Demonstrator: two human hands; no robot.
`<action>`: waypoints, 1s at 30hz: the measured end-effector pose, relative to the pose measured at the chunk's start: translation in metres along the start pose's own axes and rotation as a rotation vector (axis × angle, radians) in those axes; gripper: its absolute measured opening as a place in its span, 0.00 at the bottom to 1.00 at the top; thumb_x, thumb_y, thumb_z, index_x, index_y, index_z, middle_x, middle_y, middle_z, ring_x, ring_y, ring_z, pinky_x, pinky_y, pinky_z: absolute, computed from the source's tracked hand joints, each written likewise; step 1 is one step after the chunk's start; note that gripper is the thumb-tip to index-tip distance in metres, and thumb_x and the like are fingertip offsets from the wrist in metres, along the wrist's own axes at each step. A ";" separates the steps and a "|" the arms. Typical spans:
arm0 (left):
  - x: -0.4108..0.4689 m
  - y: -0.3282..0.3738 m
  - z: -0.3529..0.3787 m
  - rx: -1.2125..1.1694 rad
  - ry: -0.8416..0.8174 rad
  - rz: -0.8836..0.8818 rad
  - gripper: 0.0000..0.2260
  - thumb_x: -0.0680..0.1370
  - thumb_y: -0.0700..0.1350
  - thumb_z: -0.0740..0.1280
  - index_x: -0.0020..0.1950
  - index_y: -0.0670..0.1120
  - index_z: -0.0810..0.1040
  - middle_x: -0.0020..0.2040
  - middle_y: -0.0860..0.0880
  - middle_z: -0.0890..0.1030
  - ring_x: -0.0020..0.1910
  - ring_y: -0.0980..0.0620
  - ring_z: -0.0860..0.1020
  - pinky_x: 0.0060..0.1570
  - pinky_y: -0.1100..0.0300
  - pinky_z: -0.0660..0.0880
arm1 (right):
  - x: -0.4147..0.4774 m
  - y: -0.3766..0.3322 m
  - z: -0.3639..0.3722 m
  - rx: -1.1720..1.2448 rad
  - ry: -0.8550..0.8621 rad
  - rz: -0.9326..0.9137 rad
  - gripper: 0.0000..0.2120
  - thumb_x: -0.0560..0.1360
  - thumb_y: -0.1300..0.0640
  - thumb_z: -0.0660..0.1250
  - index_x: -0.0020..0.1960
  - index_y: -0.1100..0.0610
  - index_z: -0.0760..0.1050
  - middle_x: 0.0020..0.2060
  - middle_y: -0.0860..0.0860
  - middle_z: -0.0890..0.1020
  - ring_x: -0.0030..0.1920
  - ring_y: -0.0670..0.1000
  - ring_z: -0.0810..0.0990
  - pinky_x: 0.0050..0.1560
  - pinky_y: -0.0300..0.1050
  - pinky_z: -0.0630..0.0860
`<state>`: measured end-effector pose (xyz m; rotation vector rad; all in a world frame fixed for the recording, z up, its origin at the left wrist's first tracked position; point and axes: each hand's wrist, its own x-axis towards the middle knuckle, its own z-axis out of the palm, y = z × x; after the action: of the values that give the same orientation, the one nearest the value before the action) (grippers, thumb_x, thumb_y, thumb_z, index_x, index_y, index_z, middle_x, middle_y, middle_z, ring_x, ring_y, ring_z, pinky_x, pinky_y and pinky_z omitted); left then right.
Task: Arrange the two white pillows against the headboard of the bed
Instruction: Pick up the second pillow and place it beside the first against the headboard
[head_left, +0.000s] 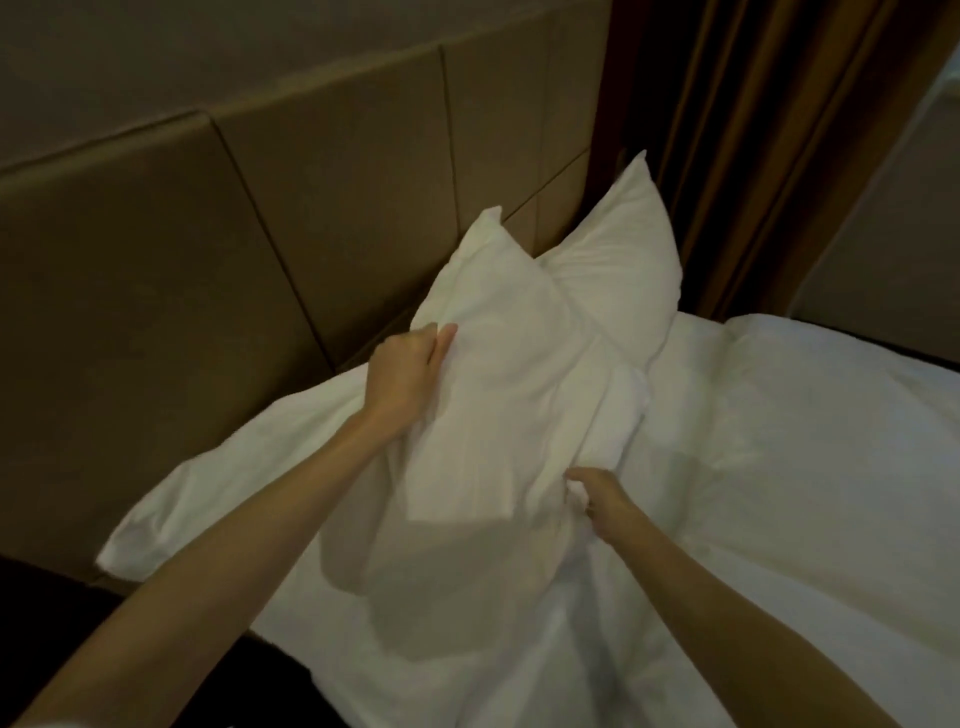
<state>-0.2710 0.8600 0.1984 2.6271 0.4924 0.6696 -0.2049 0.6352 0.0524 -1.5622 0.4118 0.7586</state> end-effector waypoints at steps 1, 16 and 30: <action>-0.003 -0.018 0.013 0.050 -0.068 -0.012 0.19 0.81 0.52 0.55 0.35 0.44 0.71 0.34 0.41 0.79 0.36 0.39 0.78 0.37 0.52 0.70 | 0.006 0.003 0.006 -0.052 -0.035 0.010 0.29 0.75 0.62 0.65 0.74 0.62 0.62 0.71 0.61 0.69 0.68 0.61 0.71 0.65 0.52 0.68; -0.160 -0.173 0.052 0.514 -0.246 -0.319 0.30 0.76 0.64 0.53 0.58 0.39 0.77 0.56 0.40 0.81 0.54 0.40 0.80 0.51 0.47 0.76 | 0.045 -0.055 0.136 -0.872 -0.184 -0.593 0.18 0.74 0.65 0.64 0.64 0.63 0.73 0.59 0.57 0.78 0.56 0.56 0.77 0.60 0.44 0.72; -0.129 -0.164 0.045 0.426 -0.692 -0.564 0.25 0.68 0.65 0.64 0.56 0.49 0.76 0.58 0.46 0.73 0.62 0.44 0.67 0.61 0.46 0.59 | 0.042 -0.069 0.198 -1.913 -0.393 -1.163 0.33 0.75 0.63 0.58 0.78 0.53 0.51 0.79 0.51 0.53 0.79 0.56 0.50 0.75 0.54 0.53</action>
<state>-0.3927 0.9357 0.0401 2.6441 1.1599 -0.5577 -0.1739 0.8451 0.0766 -2.6312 -1.9525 0.3034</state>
